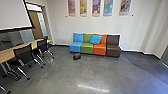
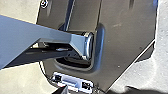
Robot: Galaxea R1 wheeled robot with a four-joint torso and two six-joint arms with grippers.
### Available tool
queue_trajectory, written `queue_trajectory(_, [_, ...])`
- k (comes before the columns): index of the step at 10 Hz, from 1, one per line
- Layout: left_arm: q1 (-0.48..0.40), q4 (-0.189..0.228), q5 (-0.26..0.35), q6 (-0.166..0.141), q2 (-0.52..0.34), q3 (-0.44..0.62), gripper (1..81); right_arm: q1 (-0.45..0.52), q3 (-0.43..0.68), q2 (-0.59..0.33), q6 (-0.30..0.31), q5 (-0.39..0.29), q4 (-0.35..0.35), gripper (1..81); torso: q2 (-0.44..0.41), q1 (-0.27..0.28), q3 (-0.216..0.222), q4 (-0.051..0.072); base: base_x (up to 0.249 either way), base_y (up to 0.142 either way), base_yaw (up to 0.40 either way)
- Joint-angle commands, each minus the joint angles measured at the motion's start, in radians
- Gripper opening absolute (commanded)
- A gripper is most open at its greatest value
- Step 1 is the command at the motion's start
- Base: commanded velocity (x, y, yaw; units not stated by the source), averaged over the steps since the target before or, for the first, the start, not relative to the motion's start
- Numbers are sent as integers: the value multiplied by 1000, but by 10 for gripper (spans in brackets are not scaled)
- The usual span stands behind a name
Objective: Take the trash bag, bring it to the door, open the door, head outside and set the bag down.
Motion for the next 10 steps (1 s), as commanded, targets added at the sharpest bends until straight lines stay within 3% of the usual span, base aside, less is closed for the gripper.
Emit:
queue_trajectory(1, [-49, -6, 58, 2, -6, 6, 811, 32, 5, -4, -3, -55, -12, 811, 0, 0, 0, 0, 160, 64, 0])
queue_trajectory(5, [-47, -6, 58, 4, -3, 6, 811, 30, 5, -3, -3, -55, -9, 811, 0, 0, 0, 0, 159, 64, 0])
queue_trajectory(10, [-47, -6, 58, 4, 0, 6, 811, 33, 5, -3, -3, -55, -9, 811, 0, 0, 0, 0, 150, 0, 0])
